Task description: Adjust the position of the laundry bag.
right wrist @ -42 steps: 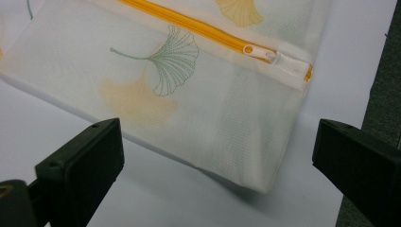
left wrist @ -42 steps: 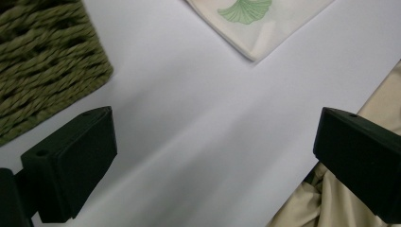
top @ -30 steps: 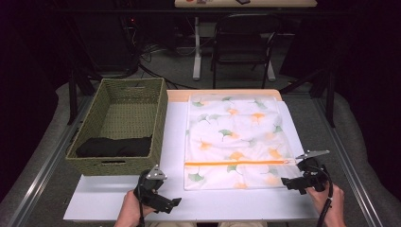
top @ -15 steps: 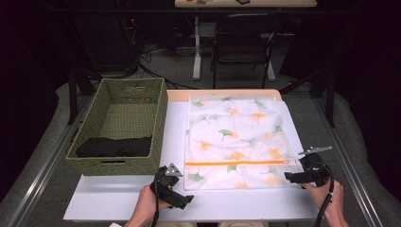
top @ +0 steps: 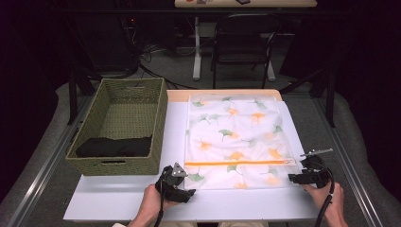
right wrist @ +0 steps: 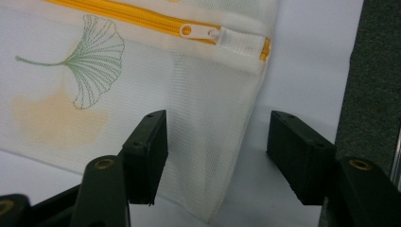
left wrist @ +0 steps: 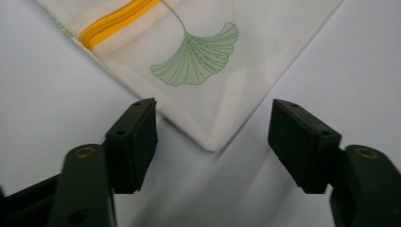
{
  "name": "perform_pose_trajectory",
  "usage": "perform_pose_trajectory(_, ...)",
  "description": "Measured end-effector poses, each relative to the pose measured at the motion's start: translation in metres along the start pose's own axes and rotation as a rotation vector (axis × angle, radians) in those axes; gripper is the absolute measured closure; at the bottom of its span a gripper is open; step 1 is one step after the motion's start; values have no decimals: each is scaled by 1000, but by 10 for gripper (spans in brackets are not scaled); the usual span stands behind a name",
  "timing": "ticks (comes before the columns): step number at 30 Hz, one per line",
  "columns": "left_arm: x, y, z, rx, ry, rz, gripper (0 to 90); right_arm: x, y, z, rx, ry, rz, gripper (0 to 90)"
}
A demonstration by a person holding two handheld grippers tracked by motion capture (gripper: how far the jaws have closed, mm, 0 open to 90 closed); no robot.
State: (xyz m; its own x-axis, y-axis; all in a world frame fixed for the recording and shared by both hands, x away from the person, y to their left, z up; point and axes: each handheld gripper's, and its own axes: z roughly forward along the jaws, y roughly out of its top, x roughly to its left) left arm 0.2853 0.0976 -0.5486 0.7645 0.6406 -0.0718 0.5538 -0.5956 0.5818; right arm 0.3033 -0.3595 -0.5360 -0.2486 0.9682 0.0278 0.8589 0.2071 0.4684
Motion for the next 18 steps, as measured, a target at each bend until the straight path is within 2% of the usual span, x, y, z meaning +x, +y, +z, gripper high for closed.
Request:
perform_pose_trajectory(6,0,-2,-1,-21,48,-5,497,1,-2,-2,-13,-7,1,512)
perform_pose_trajectory(10,1,-4,-1,-39,53,-10,563,3,-3,-2,-16,-3,4,577)
perform_pose_trajectory(14,1,-4,0,-51,50,1,652,2,-4,-4,-20,-5,4,659)
perform_pose_trajectory(18,1,-4,0,-57,42,-3,710,2,-5,-4,-24,13,17,720)
